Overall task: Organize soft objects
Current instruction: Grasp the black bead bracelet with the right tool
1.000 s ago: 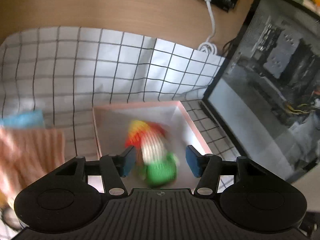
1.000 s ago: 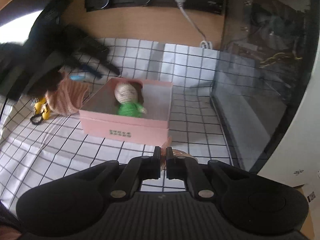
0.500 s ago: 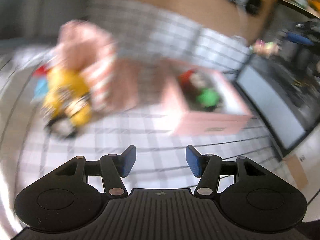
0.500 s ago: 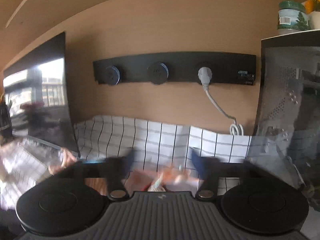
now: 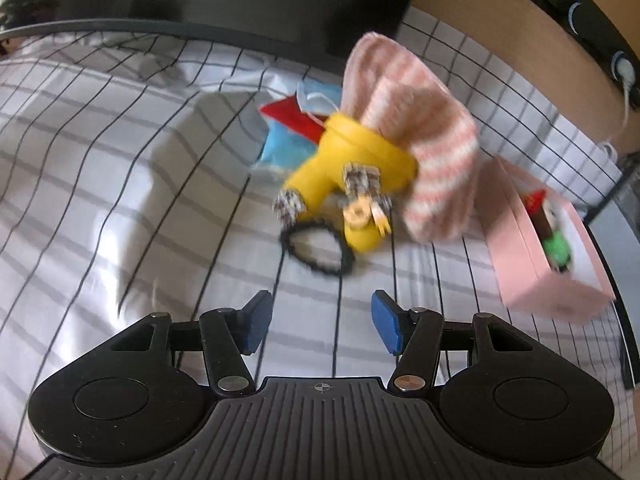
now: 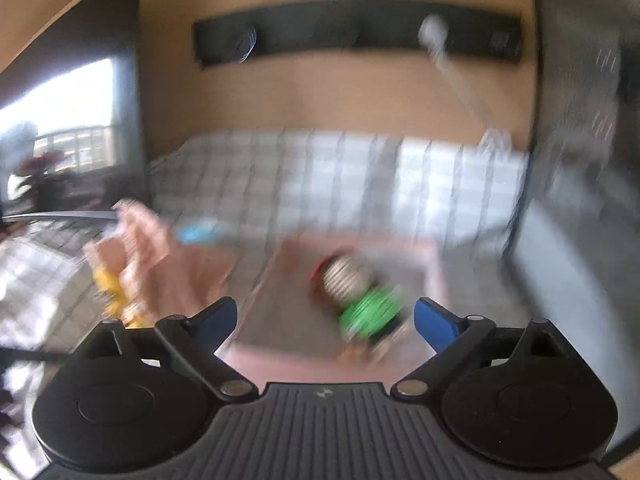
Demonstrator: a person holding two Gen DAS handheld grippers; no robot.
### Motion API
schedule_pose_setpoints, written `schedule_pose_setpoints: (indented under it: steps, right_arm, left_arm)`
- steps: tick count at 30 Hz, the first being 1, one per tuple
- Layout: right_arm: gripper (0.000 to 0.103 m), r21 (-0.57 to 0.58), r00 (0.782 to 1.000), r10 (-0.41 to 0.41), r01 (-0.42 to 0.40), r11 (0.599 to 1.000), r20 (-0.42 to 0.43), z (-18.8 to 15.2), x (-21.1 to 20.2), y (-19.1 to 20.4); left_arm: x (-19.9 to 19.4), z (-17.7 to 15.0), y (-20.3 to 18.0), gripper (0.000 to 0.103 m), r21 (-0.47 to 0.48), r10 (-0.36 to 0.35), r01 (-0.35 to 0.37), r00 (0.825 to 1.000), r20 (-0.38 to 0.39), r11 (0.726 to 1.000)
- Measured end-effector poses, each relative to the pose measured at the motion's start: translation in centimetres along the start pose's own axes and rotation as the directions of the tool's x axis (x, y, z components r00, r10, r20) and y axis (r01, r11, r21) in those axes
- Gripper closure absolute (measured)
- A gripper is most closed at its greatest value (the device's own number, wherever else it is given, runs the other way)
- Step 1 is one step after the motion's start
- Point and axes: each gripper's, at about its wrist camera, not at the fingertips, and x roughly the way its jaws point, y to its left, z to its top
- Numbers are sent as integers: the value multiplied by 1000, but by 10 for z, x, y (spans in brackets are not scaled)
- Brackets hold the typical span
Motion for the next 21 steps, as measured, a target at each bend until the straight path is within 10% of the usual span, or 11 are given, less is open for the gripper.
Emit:
schedule_pose_setpoints:
  steps: [11, 21]
  right_arm:
    - [7, -91, 995, 46, -54, 994, -86, -42, -10, 38]
    - [7, -62, 986, 23, -33, 998, -163, -53, 7, 27]
  left_arm:
    - [77, 51, -1, 43, 72, 65, -62, 997, -45, 995]
    - [72, 15, -39, 44, 338, -83, 112, 992, -99, 934]
